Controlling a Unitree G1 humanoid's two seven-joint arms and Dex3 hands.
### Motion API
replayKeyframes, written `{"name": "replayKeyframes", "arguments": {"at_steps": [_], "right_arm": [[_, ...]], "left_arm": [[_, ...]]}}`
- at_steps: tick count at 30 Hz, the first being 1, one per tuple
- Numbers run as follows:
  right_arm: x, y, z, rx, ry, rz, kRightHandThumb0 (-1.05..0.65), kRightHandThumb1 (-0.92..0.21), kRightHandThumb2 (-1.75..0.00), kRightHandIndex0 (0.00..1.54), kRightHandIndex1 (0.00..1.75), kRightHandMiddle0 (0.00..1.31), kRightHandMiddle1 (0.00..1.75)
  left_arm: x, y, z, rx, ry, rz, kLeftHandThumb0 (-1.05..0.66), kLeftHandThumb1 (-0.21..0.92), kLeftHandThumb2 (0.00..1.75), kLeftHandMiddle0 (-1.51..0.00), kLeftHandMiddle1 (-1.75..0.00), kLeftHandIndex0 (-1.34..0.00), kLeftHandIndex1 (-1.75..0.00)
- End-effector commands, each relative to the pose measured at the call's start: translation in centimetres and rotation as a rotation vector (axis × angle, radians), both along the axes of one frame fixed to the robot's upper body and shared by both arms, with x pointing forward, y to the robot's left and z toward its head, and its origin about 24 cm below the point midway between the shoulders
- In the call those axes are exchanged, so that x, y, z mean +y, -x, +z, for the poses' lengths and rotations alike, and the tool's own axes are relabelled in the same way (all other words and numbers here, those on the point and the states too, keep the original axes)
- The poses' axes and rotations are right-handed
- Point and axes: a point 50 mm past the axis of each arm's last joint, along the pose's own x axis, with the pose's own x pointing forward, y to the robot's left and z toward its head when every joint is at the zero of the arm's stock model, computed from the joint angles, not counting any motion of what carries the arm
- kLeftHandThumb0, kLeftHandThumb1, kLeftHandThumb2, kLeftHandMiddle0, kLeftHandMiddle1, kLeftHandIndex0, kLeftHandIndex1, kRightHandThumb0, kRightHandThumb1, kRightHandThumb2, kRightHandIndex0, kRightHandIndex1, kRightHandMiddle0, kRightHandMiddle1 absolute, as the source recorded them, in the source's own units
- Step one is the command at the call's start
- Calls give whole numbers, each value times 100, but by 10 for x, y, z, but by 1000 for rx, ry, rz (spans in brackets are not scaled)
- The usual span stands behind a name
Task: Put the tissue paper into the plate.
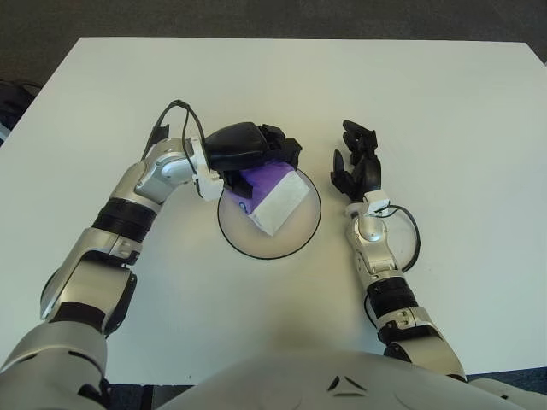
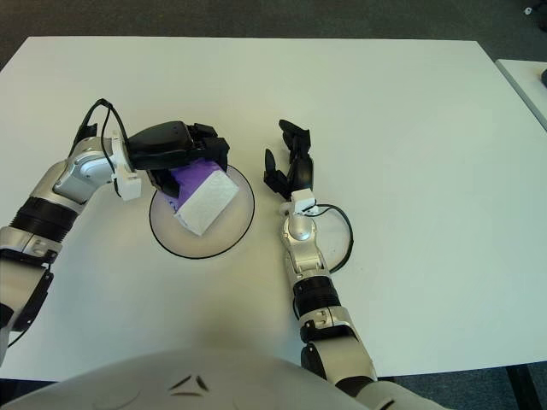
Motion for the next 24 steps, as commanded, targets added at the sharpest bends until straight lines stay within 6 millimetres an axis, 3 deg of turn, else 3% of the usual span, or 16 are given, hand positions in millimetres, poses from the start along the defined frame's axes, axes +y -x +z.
{"name": "replayKeyframes", "arguments": {"at_steps": [1, 5, 8, 11, 13, 17, 21, 24], "right_arm": [[-16, 51, -96, 439, 48, -43, -60, -91, -61, 21, 57, 0, 92], [-15, 51, -96, 441, 48, -44, -60, -91, -61, 21, 58, 0, 92], [-15, 51, -96, 444, 51, -48, -59, -91, -60, 22, 58, 0, 92], [-15, 51, -95, 445, 52, -54, -60, -91, -60, 23, 58, 0, 93], [-14, 51, -95, 446, 52, -59, -61, -92, -60, 22, 59, 0, 93], [-14, 50, -95, 447, 55, -70, -63, -92, -57, 22, 61, 0, 97], [-13, 50, -95, 448, 62, -78, -65, -92, -55, 21, 64, 0, 100], [-13, 50, -94, 449, 68, -81, -66, -92, -55, 21, 66, 0, 103]], "left_arm": [[0, -1, -3, -2, 98, 18, 0, 12, 153, -77, -169, -53, -175], [-1, -1, -4, 29, 191, 7, -1, 14, 150, -74, -172, -56, -167], [-2, -1, -6, 60, 250, -8, -1, 26, 134, -66, -174, -52, -158], [-2, -2, -8, 88, 270, -16, -1, 46, 107, -52, -174, -44, -151], [-2, -1, -10, 105, 275, -22, -19, 63, 88, -31, -175, -35, -163], [-2, -1, -11, 136, 268, -25, -68, 86, 59, -6, -144, -7, -147], [-2, -1, -11, 140, 276, -11, -82, 90, 57, -2, -120, -2, -132], [-2, 0, -10, 122, 304, 0, -87, 92, 59, 0, -92, -1, -118]]}}
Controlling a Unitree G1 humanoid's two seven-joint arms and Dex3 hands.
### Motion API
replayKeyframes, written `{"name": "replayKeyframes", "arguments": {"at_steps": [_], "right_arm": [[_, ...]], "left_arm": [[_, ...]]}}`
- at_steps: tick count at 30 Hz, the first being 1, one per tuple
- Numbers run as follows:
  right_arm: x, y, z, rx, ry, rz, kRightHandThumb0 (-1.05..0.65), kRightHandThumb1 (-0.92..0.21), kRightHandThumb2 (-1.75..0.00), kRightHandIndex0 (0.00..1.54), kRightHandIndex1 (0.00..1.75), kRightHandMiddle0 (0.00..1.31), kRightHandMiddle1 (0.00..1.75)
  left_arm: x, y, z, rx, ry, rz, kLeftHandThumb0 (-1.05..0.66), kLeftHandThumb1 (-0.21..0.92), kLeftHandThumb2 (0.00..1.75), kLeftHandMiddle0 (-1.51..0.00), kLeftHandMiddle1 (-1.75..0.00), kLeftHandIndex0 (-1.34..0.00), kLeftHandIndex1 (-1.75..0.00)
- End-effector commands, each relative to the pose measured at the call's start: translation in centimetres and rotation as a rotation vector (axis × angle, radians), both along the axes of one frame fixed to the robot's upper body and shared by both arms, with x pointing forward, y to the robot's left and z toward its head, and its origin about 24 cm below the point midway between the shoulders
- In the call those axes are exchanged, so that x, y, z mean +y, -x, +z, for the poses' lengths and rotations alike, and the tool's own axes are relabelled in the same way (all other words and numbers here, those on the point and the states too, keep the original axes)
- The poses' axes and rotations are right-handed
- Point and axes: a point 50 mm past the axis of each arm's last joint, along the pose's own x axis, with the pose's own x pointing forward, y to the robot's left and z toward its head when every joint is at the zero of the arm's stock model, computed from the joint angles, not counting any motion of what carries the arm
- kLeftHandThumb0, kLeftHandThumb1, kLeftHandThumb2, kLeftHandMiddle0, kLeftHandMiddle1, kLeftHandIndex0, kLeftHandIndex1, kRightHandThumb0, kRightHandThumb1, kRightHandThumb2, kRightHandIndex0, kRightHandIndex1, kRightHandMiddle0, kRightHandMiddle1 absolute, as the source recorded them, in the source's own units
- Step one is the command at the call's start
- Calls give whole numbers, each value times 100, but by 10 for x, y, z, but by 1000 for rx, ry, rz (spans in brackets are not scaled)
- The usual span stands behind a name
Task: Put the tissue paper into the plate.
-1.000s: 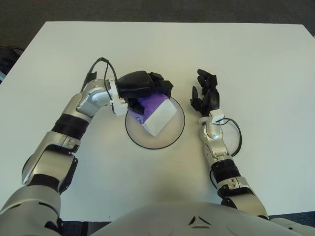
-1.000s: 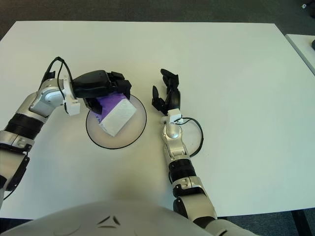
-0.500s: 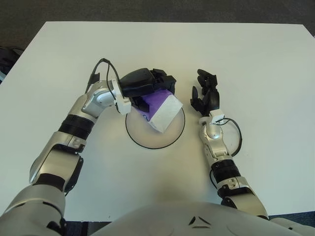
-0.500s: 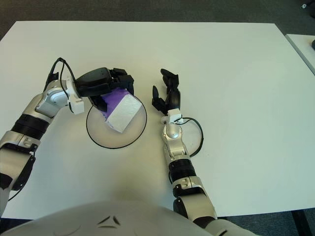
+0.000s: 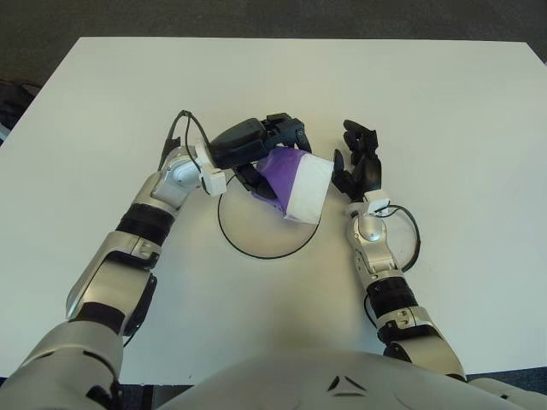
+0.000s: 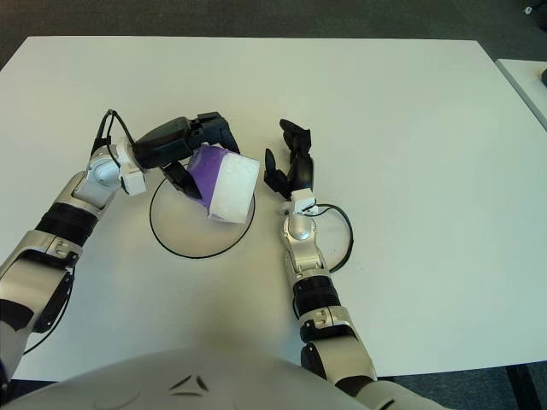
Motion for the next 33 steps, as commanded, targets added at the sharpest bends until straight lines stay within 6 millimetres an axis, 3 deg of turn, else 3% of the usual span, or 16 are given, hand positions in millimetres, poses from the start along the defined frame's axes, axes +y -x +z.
{"name": "replayKeyframes", "arguments": {"at_steps": [1, 7, 10, 13, 21, 33], "right_arm": [[-12, 50, -94, 448, 66, -46, -66, -92, -55, 21, 67, 0, 103], [-12, 50, -95, 453, 68, -38, -66, -92, -56, 21, 67, 0, 102], [-12, 50, -94, 454, 67, -37, -65, -92, -56, 20, 65, 0, 99], [-12, 50, -94, 454, 72, -39, -67, -92, -58, 19, 63, 0, 98], [-12, 50, -94, 452, 94, -44, -70, -92, -63, 17, 55, 0, 96], [-13, 49, -95, 457, 112, -38, -73, -92, -66, 18, 52, 0, 96]], "left_arm": [[2, 3, -3, 6, 39, 14, -89, 92, 60, 0, -81, 0, -114], [2, 3, -3, 1, 44, 13, -94, 92, 62, 0, -45, 0, -101], [3, 4, -3, 9, 19, -5, -101, 92, 60, 0, -17, 0, -85], [3, 6, -5, -1, -6, -20, -104, 92, 57, 0, -6, 0, -74], [4, 8, -7, -55, -113, -45, -105, 92, 58, 0, 0, 0, -55], [7, 8, -7, -73, -184, -44, -105, 92, 61, 0, 0, 0, -45]]}}
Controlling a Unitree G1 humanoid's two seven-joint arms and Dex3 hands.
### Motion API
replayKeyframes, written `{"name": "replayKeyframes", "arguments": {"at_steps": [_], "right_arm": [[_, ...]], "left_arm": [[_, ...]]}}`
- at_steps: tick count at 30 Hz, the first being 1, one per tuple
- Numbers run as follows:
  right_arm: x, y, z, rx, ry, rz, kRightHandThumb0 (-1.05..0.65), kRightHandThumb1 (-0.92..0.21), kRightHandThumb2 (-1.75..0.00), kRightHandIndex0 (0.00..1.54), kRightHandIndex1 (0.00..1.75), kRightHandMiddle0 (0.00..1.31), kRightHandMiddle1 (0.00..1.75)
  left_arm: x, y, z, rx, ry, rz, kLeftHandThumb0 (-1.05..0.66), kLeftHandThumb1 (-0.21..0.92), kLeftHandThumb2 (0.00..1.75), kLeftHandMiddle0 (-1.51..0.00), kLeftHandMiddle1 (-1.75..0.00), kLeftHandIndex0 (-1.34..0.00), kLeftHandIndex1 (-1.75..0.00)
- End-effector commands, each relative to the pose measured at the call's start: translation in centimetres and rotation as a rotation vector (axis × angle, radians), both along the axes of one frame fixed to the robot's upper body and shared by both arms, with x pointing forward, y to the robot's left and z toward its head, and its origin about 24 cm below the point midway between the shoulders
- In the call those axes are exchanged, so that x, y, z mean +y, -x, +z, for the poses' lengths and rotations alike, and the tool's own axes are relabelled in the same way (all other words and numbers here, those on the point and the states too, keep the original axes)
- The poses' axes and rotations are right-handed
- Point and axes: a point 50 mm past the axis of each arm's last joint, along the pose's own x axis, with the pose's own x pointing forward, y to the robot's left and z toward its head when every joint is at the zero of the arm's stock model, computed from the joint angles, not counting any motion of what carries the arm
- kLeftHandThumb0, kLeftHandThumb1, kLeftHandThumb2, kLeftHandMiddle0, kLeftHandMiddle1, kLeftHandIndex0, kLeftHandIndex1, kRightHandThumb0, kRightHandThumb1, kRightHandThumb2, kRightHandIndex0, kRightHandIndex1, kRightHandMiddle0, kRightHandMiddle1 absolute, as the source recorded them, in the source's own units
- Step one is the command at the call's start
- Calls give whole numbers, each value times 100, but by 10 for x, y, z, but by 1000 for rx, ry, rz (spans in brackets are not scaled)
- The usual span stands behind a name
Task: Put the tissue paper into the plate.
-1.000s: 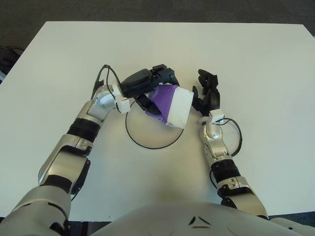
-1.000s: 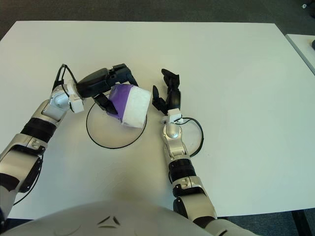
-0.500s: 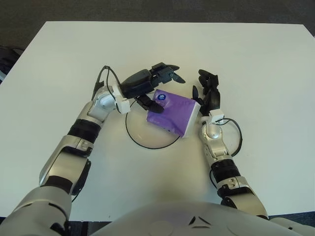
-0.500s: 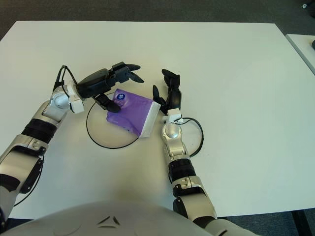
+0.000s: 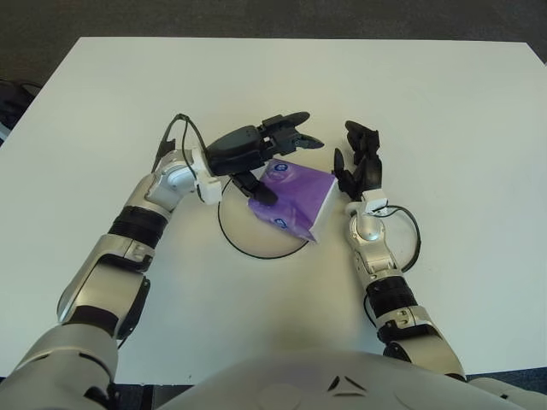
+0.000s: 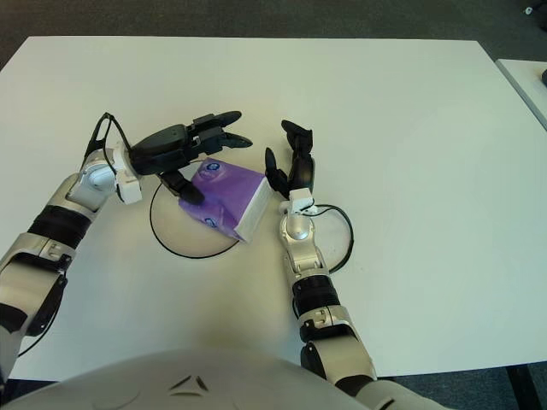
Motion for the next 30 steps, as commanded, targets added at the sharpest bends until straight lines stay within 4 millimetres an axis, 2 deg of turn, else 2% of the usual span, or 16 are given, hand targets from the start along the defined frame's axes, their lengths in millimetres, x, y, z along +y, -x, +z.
{"name": "replayKeyframes", "arguments": {"at_steps": [1, 8, 20, 28, 30], "right_arm": [[-15, 49, -96, 455, 81, -26, -72, -92, -65, 18, 52, 0, 96], [-15, 49, -96, 456, 78, -28, -71, -92, -65, 18, 46, 0, 93], [-14, 49, -95, 449, 78, -50, -74, -92, -61, 22, 49, 0, 97], [-15, 48, -97, 463, 76, -31, -72, -92, -58, 22, 51, 0, 100], [-15, 48, -97, 464, 66, -23, -70, -92, -57, 23, 51, 0, 100]], "left_arm": [[1, 2, -2, -16, -76, -22, -105, 92, 61, 0, 0, 0, -44], [1, 2, -2, -17, -80, -20, -105, 92, 64, 0, 0, 0, -43], [1, 0, -1, 1, -82, 3, -105, 92, 70, 0, 0, 0, -42], [3, -3, 1, 10, 20, 38, -105, 92, 73, 0, 0, 0, -40], [6, -9, 10, -5, 98, 58, -105, 92, 73, 0, 0, 0, -39]]}}
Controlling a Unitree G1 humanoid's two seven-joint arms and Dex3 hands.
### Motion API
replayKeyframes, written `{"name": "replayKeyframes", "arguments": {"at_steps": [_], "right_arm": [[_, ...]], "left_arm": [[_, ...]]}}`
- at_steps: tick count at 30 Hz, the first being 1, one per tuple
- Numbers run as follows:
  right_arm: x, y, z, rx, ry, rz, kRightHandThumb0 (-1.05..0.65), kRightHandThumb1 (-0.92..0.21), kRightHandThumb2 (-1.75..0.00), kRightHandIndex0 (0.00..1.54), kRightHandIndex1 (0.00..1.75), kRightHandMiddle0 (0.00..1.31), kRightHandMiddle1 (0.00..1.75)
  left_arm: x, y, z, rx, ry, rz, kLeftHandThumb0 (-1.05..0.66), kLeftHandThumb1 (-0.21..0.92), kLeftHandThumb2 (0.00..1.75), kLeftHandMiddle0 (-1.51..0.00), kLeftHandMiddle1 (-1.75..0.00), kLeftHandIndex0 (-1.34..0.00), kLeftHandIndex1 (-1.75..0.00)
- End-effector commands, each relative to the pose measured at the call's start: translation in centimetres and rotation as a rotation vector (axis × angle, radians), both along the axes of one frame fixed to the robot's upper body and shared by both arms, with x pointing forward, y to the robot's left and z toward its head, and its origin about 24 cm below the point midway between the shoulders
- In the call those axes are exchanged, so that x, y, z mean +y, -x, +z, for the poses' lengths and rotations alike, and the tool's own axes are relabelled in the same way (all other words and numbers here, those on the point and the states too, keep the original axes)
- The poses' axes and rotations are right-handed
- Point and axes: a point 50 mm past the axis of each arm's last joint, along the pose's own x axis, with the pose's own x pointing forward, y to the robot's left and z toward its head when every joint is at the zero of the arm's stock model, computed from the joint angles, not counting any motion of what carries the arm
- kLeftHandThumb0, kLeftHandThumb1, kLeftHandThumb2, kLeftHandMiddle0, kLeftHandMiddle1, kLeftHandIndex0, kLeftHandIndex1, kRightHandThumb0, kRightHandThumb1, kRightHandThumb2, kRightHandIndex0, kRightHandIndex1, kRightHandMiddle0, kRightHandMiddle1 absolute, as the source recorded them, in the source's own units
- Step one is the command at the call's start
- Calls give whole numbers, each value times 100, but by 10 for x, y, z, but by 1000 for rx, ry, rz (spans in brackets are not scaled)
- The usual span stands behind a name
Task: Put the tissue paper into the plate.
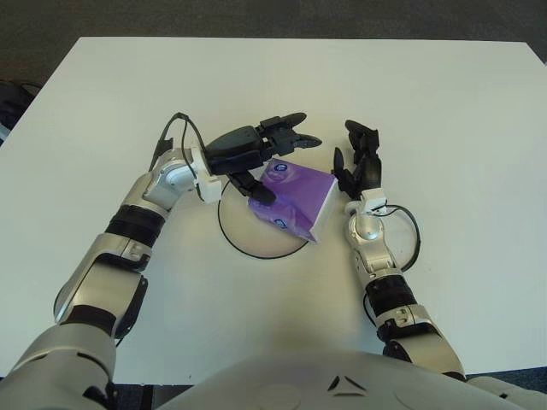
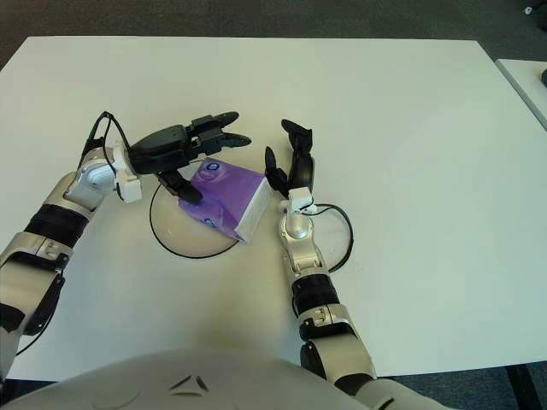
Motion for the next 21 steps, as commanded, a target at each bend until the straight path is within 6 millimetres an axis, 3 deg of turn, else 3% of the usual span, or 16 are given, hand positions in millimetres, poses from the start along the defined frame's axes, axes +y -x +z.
{"name": "replayKeyframes", "arguments": {"at_steps": [1, 12, 21], "right_arm": [[-16, 49, -97, 461, 60, -19, -69, -92, -56, 23, 51, 0, 99], [-17, 49, -98, 463, 62, -21, -66, -91, -54, 23, 53, 0, 98], [-18, 49, -99, 468, 57, -17, -64, -89, -54, 22, 57, 0, 101]], "left_arm": [[6, -7, 14, -28, 138, 41, -105, 92, 73, 0, 0, 0, -37], [16, -12, 30, -35, 369, 57, -102, 92, 68, 0, 0, 0, -27], [16, -18, 32, 35, 516, 50, -87, 92, 79, 0, 0, 0, -7]]}}
